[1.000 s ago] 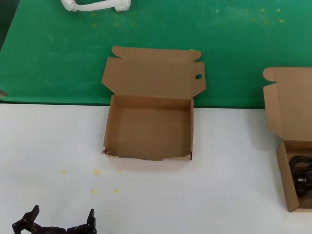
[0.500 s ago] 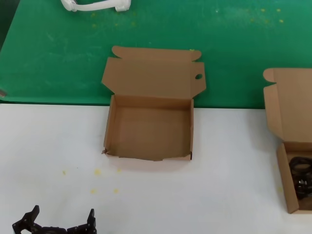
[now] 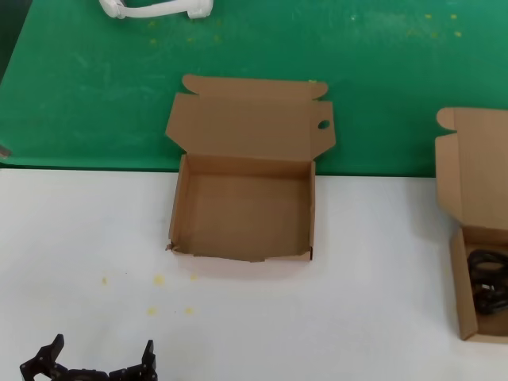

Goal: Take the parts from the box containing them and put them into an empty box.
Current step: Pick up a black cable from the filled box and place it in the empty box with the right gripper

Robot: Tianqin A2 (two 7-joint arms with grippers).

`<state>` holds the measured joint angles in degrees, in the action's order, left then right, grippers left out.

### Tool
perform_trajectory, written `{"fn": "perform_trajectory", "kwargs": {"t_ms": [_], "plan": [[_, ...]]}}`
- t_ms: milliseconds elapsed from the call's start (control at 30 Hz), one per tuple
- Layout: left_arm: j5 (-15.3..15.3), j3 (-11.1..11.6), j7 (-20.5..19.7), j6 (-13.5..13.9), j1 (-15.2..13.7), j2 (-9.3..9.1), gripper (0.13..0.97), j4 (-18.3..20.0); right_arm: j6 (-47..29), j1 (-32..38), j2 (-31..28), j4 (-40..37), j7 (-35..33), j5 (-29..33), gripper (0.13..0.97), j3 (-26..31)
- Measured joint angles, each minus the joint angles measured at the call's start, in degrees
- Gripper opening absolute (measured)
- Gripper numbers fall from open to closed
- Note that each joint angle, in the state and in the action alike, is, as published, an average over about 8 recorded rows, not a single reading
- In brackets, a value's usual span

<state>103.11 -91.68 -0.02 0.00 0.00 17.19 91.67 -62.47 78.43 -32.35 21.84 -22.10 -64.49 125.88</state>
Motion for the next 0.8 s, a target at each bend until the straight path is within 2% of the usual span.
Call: {"fn": "perform_trajectory", "kwargs": {"t_ms": [200,600,800], "plan": [[0.0,0.0,0.0,0.0,0.0,0.0,0.966,0.0,-1.9,-1.9,-2.7,7.7,4.0,-0.4,0.216,-0.5],[0.0,0.0,0.0,0.0,0.0,0.0,0.966,0.0,-6.8,-7.9,-11.5,31.1,15.9,-1.7,0.214,-4.0],[0.0,0.0,0.0,0.0,0.0,0.0,0.966,0.0,-8.2,-9.3,-12.6,42.0,21.7,-2.7,0.214,-5.9]]}}
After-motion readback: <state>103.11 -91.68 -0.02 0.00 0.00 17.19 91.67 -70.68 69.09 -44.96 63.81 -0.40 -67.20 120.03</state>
